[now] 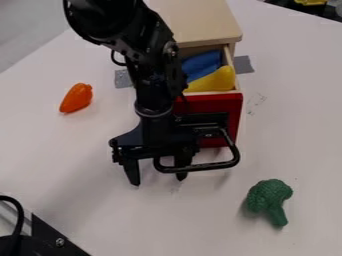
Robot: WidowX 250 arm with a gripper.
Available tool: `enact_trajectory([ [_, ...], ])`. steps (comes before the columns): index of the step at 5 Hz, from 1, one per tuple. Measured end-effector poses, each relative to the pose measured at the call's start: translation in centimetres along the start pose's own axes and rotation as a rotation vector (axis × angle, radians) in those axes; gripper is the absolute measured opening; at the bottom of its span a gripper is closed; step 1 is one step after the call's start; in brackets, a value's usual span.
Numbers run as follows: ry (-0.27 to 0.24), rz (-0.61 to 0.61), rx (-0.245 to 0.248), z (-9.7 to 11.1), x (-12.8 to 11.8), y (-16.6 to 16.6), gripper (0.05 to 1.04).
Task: Take the yellow banana out of the drawer and put it on the table to the left of the drawer
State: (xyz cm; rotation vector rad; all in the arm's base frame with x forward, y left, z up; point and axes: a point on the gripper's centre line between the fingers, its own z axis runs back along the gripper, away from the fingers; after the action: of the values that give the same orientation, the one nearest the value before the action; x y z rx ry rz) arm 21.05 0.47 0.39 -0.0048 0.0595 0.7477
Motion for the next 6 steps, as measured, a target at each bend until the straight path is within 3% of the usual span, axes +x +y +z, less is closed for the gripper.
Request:
enact_trajectory([
  [1,0.003,0.000,0.001,-0.1,-0.1,0.0,1.000],
  [2,0.014,-0.015,-0.030,1.8,-0.7,-0.1,1.000],
  [5,0.036,-0.086,-0.176,9.8,-0.5,-0.2,1.000],
  [6,0.063,-0.090,-0.197,11.9,0.3,-0.9,1.000],
])
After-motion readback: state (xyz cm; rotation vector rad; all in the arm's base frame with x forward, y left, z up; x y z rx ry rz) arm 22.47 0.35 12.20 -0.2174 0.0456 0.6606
